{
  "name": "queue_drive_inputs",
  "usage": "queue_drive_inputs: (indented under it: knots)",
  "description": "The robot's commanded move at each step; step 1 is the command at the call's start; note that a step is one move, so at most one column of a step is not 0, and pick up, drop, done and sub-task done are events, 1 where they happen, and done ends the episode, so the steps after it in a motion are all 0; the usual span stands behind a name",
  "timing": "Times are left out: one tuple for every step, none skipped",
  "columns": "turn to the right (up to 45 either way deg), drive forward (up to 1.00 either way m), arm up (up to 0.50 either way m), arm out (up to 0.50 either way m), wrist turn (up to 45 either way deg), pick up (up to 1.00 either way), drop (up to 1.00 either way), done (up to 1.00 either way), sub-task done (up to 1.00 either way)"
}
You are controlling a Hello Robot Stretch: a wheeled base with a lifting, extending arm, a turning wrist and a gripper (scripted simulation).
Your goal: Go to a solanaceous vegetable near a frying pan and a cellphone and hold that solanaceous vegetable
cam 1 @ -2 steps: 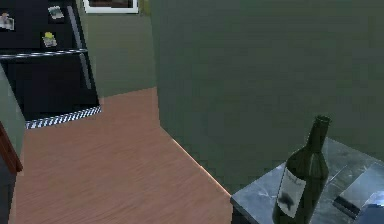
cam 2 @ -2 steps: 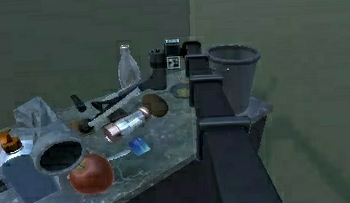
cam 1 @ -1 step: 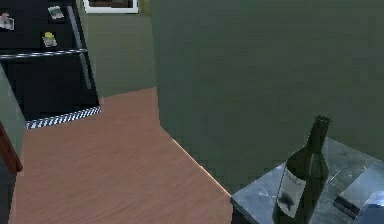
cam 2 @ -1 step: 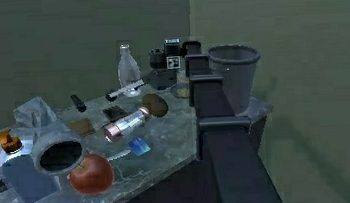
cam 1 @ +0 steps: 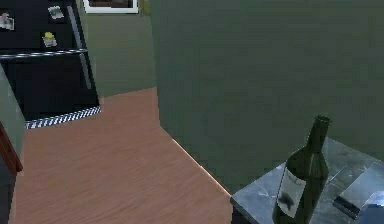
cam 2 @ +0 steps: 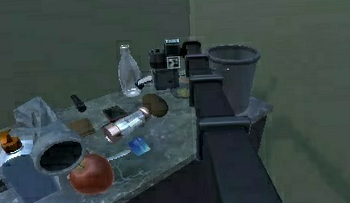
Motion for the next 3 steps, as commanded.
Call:
queue_drive_inputs:
  knots:
    - [0.0, 0.00, -0.12, 0.00, 0.0, 0.00, 0.00, 0.00, 0.00]
    - [0.0, 0.00, 0.00, 0.00, 0.0, 1.00, 0.00, 0.00, 0.00]
    - [0.0, 0.00, 0.10, 0.00, 0.0, 0.00, 0.00, 0.00, 0.00]
